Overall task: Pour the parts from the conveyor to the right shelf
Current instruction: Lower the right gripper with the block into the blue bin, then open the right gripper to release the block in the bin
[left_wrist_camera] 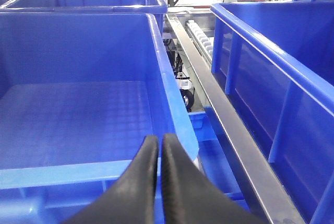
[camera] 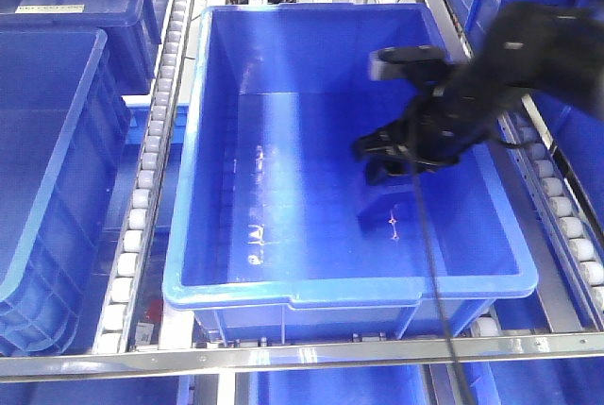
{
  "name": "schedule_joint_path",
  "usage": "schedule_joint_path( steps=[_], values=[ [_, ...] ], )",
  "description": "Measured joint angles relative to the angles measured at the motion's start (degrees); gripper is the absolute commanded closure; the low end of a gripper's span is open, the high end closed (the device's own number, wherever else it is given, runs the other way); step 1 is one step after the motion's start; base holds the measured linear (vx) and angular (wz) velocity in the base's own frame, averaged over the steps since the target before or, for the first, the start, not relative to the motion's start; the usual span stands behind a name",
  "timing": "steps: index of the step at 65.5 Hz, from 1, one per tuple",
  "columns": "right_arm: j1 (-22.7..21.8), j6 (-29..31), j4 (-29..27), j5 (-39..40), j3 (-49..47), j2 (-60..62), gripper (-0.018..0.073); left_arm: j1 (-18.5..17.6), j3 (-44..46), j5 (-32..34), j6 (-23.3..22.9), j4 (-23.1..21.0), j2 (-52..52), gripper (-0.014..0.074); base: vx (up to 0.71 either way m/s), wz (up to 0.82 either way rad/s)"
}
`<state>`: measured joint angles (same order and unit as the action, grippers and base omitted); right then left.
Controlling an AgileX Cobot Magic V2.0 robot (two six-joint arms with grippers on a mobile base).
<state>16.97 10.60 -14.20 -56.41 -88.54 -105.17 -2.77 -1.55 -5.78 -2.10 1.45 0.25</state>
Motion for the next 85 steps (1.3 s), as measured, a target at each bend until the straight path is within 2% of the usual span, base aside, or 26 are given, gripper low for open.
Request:
schedule_joint_path(
  steps=[22, 41, 50, 64, 68, 73, 85],
  values=[
    [0.2, -0.5, 2.6, -8.2, -14.4, -14.3, 0.0563, 0.0, 0.0, 0.0, 0.0, 0.0, 0.0, 0.0603, 0.0, 0.0],
    [0.2, -0.5, 4.1, -10.2, -17.4, -19.3, 0.0543, 0.0, 0.0, 0.0, 0.0, 0.0, 0.0, 0.0603, 0.0, 0.0],
    [0.2, -0.5, 4.1, -10.4, -17.6, -19.3, 0.043, 0.0, 0.0, 0.0, 0.0, 0.0, 0.0, 0.0603, 0.0, 0.0],
    [0.2, -0.5, 4.1, -10.4, -17.6, -19.3, 0.0045, 0.0, 0.0, 0.0, 0.0, 0.0, 0.0, 0.0603, 0.0, 0.0],
    [0.2, -0.5, 4.1, -10.4, -17.6, -19.5, -0.0024, 0.0, 0.0, 0.0, 0.0, 0.0, 0.0, 0.0603, 0.0, 0.0],
    [0.2, -0.5, 4.2, -10.4, -17.5, -19.7, -0.0069, 0.0, 0.0, 0.0, 0.0, 0.0, 0.0, 0.0603, 0.0, 0.0],
    [0.2, -1.8, 4.2, -10.4, -17.5, -18.6, -0.0039, 0.0, 0.0, 0.0, 0.0, 0.0, 0.0, 0.0603, 0.0, 0.0]
  ],
)
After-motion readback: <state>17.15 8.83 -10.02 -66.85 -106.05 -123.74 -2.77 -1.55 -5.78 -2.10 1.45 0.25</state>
